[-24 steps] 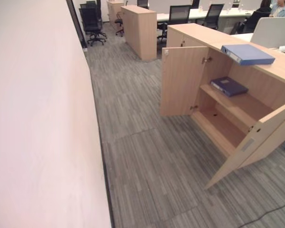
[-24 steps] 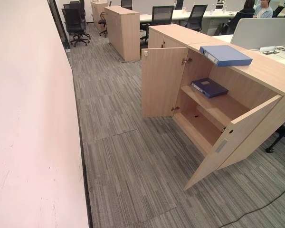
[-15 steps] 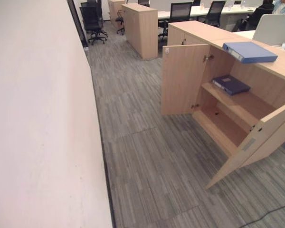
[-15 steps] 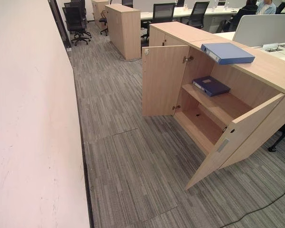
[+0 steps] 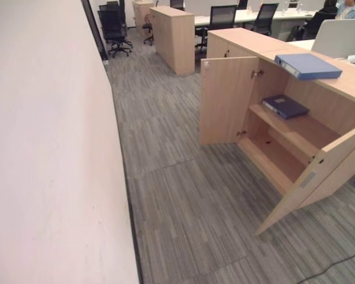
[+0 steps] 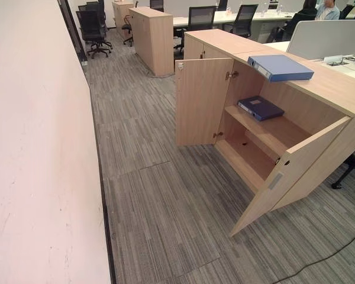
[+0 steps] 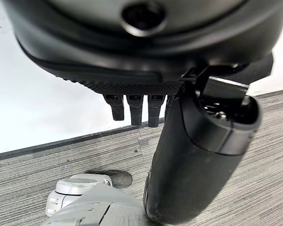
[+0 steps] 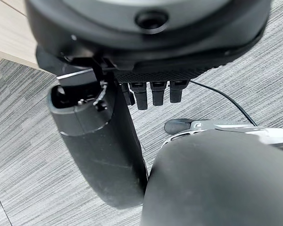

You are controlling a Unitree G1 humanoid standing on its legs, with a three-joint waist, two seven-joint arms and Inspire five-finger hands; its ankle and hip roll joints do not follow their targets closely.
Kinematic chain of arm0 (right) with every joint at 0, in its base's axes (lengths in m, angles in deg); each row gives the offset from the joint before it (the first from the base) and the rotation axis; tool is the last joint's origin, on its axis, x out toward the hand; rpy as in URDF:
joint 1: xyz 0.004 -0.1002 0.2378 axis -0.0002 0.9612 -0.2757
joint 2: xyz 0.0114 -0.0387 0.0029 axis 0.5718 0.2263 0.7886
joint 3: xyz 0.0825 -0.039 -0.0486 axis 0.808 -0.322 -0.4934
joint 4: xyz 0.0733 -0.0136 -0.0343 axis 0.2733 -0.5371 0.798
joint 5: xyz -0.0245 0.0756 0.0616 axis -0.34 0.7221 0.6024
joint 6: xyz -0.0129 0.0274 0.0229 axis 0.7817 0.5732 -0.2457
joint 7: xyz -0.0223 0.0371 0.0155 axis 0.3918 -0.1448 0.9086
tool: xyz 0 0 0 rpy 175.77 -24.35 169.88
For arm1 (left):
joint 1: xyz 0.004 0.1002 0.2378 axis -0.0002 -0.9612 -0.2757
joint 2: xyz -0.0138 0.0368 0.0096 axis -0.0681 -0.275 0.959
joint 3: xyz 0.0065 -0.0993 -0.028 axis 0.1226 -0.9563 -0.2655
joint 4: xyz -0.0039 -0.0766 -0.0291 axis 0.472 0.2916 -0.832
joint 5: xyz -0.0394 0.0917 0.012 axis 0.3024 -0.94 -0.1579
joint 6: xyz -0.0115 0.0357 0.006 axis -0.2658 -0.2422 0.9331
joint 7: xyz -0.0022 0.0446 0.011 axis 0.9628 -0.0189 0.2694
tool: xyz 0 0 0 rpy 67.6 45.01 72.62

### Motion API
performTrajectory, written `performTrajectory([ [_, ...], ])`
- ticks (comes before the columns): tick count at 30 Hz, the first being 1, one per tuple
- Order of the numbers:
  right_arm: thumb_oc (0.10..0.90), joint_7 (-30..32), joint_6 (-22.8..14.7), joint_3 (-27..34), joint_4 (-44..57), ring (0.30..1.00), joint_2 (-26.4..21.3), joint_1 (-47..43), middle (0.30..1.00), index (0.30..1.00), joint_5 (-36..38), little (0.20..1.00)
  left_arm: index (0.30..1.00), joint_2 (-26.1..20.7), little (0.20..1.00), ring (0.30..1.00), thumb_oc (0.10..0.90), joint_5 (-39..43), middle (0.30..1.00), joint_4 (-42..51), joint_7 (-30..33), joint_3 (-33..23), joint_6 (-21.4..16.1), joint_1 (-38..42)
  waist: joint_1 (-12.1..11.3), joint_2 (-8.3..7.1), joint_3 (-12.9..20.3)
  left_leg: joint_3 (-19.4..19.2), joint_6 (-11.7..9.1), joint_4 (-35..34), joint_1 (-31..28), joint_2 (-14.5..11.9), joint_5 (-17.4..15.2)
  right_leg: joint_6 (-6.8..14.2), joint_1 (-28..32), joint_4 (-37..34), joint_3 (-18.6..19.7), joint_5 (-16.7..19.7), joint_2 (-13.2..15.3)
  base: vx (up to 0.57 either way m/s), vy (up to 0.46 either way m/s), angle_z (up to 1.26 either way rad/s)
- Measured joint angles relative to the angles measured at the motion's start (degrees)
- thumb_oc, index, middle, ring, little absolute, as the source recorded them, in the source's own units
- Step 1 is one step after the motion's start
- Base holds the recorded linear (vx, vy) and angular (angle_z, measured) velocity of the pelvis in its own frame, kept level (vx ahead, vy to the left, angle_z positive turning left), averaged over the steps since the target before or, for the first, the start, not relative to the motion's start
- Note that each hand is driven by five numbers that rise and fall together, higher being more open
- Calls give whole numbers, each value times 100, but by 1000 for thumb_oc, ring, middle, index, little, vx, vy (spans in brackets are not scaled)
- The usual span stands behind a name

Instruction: Put the empty folder in the office cabinet

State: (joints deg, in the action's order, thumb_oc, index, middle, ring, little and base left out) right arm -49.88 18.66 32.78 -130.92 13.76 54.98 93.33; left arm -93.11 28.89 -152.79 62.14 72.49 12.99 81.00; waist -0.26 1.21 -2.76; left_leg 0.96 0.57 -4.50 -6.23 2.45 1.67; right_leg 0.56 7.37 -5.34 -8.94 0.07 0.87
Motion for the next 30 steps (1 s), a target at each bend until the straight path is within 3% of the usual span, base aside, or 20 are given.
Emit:
performTrajectory([
  [30,800,10,1,-120,-1,900,-12,-48,900,900,-225,900,900,-17,900,900,800,-460,900,-98,23,130,3,6,-1,-21,-8,39,-4,0,-1,-7,-2,12,32,0,-5,-16,-10,1,-1,0],
])
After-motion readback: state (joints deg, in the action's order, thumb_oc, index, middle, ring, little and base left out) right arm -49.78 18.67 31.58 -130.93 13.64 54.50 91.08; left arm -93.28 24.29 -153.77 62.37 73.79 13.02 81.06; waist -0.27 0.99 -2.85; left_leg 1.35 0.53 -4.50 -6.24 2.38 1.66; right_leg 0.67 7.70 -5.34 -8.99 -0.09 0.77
